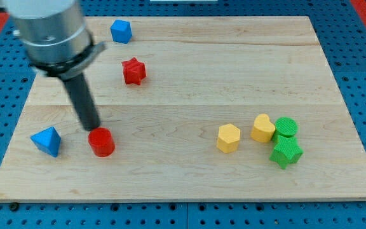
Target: Slide the red circle into the yellow hexagon
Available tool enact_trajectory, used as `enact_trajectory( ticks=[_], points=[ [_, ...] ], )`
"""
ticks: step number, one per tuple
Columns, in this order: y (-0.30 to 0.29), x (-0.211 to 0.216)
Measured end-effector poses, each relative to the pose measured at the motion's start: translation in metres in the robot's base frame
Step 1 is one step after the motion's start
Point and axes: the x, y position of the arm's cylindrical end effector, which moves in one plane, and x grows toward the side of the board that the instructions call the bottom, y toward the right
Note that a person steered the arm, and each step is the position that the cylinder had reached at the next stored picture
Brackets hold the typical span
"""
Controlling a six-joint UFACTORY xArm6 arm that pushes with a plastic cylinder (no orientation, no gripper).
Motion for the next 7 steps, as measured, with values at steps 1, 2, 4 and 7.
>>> enact_trajectory(
  ticks=[1,2,4,7],
  points=[
    [0.01,0.018],
    [0.071,0.019],
    [0.072,0.068],
    [0.192,0.042]
  ],
)
